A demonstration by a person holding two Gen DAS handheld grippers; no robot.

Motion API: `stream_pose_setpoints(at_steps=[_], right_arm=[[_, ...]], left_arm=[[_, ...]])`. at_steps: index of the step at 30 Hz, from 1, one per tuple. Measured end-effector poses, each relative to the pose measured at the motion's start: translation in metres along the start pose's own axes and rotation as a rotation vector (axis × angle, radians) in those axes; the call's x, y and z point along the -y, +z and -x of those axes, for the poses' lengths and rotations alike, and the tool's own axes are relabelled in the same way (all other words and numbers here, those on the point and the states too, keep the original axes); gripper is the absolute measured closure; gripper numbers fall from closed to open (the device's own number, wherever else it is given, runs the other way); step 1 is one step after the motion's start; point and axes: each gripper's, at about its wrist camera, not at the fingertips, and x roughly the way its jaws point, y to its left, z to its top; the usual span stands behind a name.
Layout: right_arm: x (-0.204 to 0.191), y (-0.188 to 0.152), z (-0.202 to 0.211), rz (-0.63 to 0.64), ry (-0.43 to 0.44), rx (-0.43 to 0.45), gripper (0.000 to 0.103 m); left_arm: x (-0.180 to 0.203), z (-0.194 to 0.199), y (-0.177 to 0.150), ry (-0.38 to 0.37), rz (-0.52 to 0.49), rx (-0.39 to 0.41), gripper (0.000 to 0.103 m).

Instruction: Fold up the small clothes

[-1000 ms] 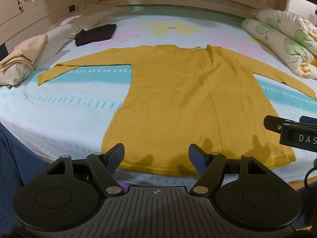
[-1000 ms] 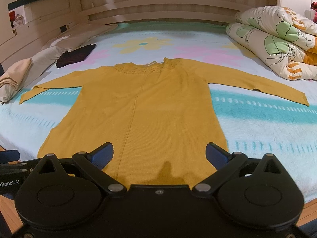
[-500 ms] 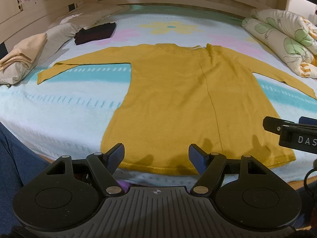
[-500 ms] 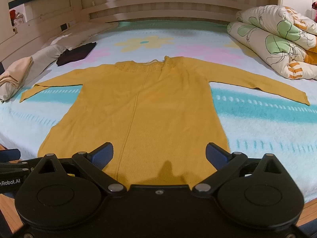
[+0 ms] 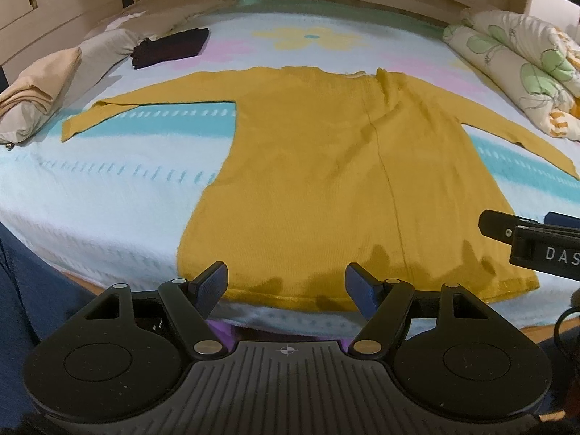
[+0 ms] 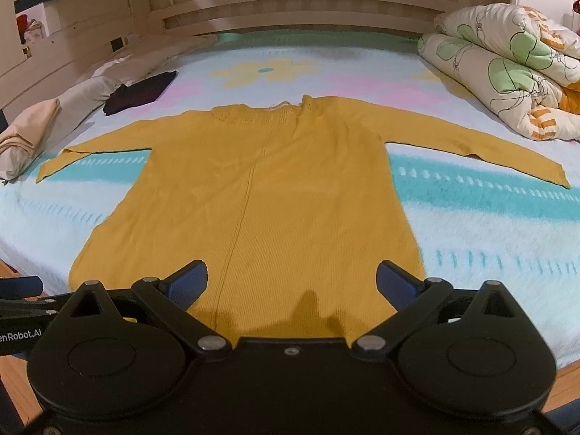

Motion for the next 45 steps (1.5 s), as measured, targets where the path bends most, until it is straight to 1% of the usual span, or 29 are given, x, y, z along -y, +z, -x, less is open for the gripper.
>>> stream_pose_setpoints(at_steps=[8, 13, 18, 22, 26, 30, 34, 37, 39, 42, 45], right_arm=[[0.001, 0.0, -0.003, -0.009, 0.002, -0.019, 0.003], [0.0, -0.001, -0.005, -0.009, 0.01, -0.033, 0.003], [-0.001, -0.002, -0.008, -0.014, 0.024, -0.063, 0.003], [0.001, -0.002, -0.014, -0.04, 0.035, -0.097, 0.003], [0.004, -0.003, -0.02, -0.078, 0.043, -0.142, 0.003], [0.011, -0.001, -0.029, -0.126, 0.048, -0.212, 0.003], [0.024, 0.006, -0.037, -0.202, 0.06, -0.289, 0.003], [0.037, 0.018, -0.042, -0.235, 0.072, -0.32, 0.003], [0.05, 0.033, -0.043, -0.24, 0.047, -0.316, 0.003], [0.073, 0.059, -0.044, -0.26, -0.005, -0.302, 0.003], [0.105, 0.086, -0.047, -0.31, -0.059, -0.274, 0.003]], left_arm=[[0.0, -0.005, 0.001, -0.01, 0.003, -0.02, 0.034], [0.0, -0.009, 0.002, -0.026, 0.006, -0.042, 0.039], [0.001, -0.017, 0.001, -0.055, 0.006, -0.088, 0.043], [0.0, -0.023, 0.0, -0.065, 0.006, -0.127, 0.044], [-0.003, -0.034, 0.002, -0.088, 0.027, -0.195, 0.044], [-0.006, -0.043, 0.011, -0.124, 0.039, -0.256, 0.044], [-0.009, -0.049, 0.035, -0.169, 0.021, -0.261, 0.044], [-0.005, -0.055, 0.062, -0.184, -0.044, -0.237, 0.044], [0.0, -0.058, 0.083, -0.176, -0.096, -0.205, 0.044], [0.006, -0.062, 0.114, -0.173, -0.119, -0.141, 0.044], [0.013, -0.072, 0.144, -0.181, -0.128, -0.115, 0.044]])
